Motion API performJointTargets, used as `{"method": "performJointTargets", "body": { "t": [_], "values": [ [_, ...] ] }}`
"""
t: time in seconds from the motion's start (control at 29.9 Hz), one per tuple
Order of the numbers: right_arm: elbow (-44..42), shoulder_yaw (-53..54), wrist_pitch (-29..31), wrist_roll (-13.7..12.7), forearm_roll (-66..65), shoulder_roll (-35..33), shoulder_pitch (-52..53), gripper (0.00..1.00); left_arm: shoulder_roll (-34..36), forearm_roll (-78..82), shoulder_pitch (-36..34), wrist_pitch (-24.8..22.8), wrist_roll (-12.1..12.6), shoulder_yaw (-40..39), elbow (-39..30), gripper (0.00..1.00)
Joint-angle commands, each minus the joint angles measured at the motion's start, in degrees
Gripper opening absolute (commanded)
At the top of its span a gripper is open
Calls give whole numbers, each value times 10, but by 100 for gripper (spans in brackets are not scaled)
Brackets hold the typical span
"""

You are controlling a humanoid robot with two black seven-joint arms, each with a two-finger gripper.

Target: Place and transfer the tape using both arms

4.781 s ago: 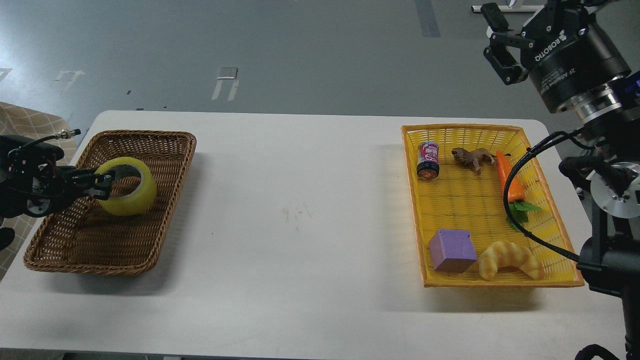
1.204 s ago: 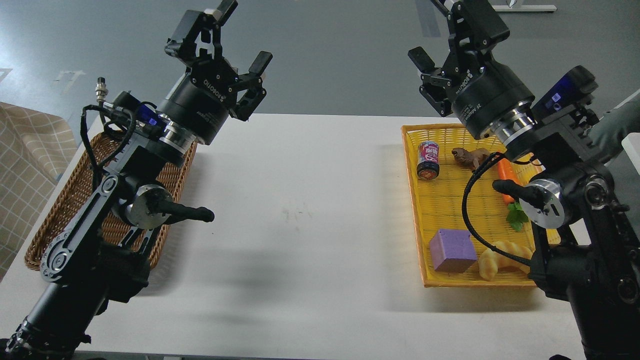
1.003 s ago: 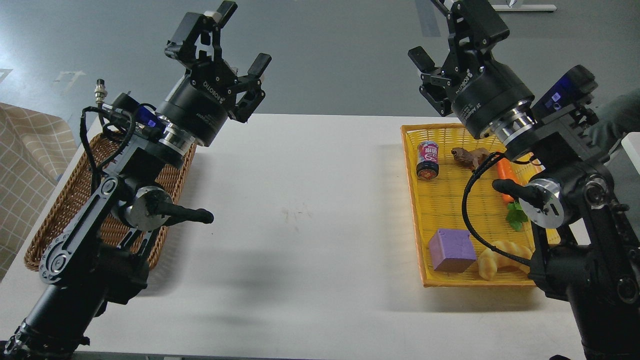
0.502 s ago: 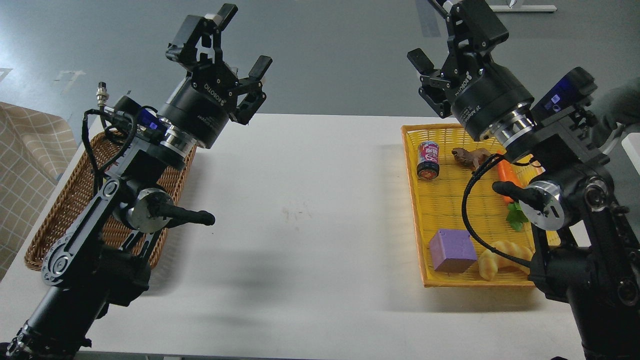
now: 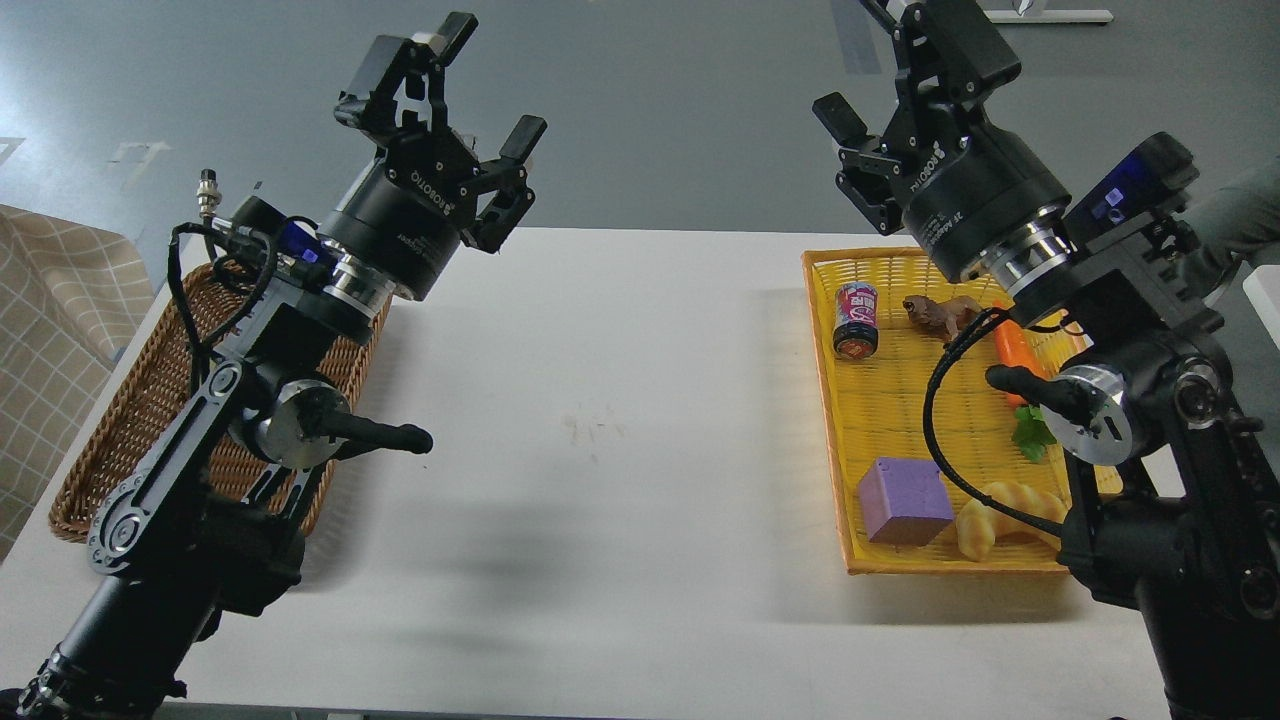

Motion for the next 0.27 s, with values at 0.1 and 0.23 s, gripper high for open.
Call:
{"method": "performJointTargets", "body": {
  "t": [0.1, 0.23],
  "values": [
    [1, 3, -4, -1, 0, 0, 0, 100, -2, -1, 0, 0, 0, -1, 0, 98],
    [4, 4, -3, -1, 1, 0, 0, 100, -2, -1, 0, 1, 0, -1, 0, 98]
  ]
}}
